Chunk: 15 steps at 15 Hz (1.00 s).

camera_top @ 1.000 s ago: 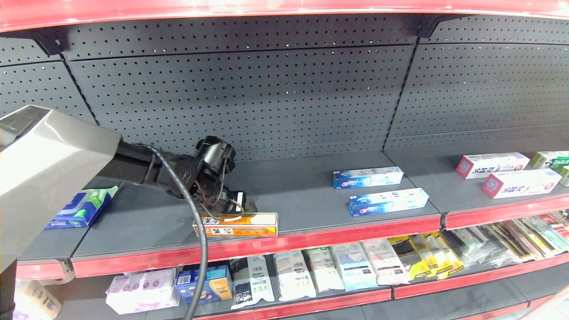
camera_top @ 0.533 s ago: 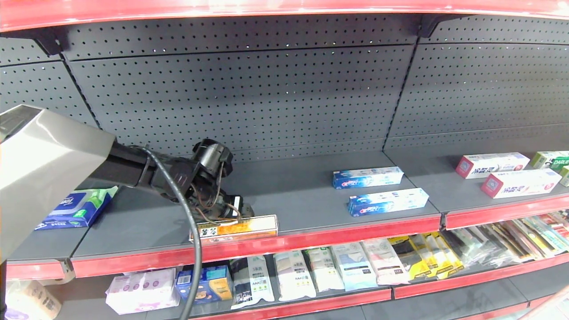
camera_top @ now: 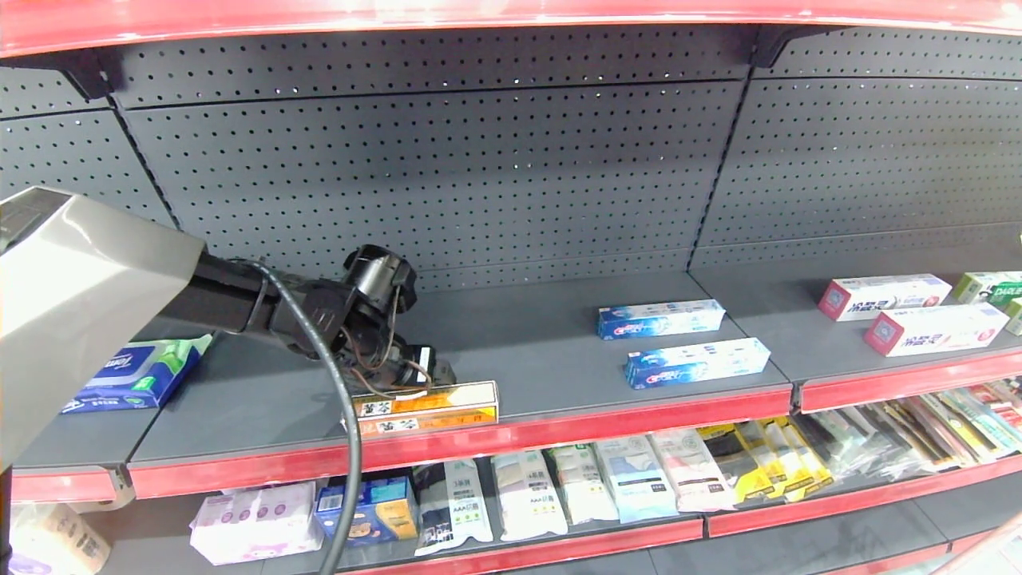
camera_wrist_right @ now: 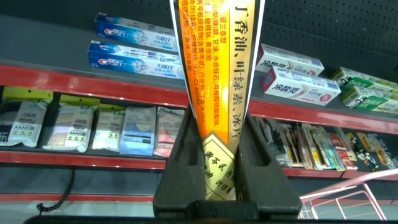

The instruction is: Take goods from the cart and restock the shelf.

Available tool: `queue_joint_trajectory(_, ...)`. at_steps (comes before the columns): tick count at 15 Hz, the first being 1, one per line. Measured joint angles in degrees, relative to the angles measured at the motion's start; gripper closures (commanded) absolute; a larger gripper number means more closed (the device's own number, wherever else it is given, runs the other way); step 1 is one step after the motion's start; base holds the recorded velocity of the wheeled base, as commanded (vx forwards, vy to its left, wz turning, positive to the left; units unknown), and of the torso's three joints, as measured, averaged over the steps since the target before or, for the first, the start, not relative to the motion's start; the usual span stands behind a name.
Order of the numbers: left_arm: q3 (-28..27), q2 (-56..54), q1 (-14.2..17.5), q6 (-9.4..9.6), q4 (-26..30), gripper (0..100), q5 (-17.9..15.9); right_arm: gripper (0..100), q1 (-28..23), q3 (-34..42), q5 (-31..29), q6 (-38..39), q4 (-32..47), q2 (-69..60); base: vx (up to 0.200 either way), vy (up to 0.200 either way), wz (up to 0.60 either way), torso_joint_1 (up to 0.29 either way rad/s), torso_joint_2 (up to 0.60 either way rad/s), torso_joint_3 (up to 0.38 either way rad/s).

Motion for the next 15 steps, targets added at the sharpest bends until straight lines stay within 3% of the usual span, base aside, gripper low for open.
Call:
queue_joint_trajectory(10,3.0,-2.9,3.9,-0.11,-9.4,0,0.2,100,-0.2,-0.6,0.8,0.4,-0.1,1.0,0.0,0.0,0.0,0.0,0.0,0.0)
queue_joint_trajectory(15,15.5,-6.5,4.5,0.13,-33.2,0,1.6,100,-0.2,-1.4,0.8,0.4,-0.2,1.5,0.0,0.0,0.0,0.0,0.0,0.0)
